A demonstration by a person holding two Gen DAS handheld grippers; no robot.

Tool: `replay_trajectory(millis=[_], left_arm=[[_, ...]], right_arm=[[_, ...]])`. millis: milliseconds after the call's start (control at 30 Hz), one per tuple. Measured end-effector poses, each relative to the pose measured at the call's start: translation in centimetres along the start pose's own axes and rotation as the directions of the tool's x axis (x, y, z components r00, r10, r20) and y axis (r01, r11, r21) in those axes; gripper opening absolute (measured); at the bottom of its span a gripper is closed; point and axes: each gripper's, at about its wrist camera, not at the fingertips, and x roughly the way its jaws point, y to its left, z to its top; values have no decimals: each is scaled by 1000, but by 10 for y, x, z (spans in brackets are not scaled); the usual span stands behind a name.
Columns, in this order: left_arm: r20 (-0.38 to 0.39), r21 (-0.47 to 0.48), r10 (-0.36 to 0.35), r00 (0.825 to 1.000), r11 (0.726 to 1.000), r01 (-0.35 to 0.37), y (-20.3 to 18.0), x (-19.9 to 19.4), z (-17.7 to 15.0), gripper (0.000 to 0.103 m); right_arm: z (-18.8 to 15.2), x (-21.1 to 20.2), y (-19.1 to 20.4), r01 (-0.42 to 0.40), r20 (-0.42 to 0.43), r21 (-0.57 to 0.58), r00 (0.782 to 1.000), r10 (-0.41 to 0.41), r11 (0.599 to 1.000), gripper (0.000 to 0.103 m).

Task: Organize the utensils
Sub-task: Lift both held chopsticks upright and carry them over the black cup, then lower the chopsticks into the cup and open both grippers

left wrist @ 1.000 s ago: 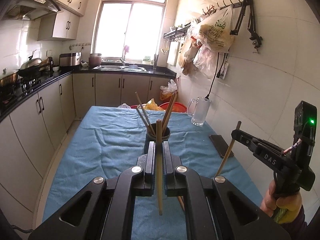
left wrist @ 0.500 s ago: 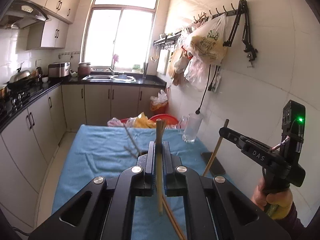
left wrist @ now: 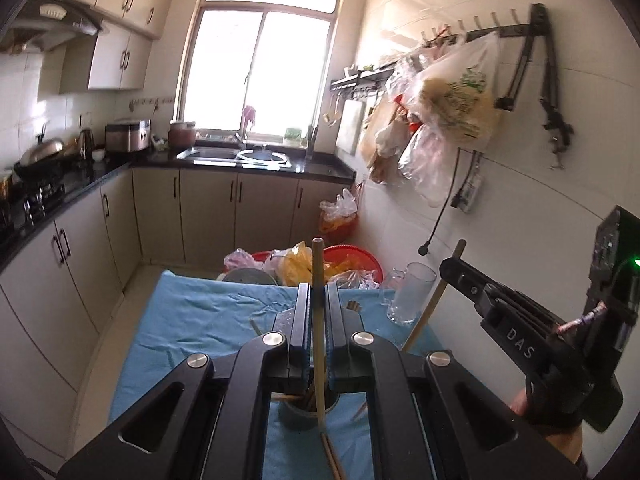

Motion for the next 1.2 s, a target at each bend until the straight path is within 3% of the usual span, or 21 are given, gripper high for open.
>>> replay_trajectory(millis=[300,600,833,1033,1133,1200], left_arm=[[-12,32,59,998,998,-58,-2,52,4,5],[-106,19,83,991,996,-82,8,100,-13,5],[-163,-32,78,984,996,-85,20,112,-26,5],[-139,-19,103,985,994,-107,15,101,-26,7],[-125,-25,102,987,994,-106,14,89,-27,17],[-114,-39,102,988,993,-107,14,81,-28,31]], right_arm=[[-1,44,-5,30,5,-3,1000,-30,1000,7],[-31,78,-16,24,-81,18,996,-22,1000,8],[-55,97,-29,25,-145,42,989,-19,999,8],[-64,109,-35,23,-182,56,983,-13,998,8],[-65,111,-37,29,-185,54,983,-18,998,8],[-64,110,-40,38,-183,56,983,-27,998,9]])
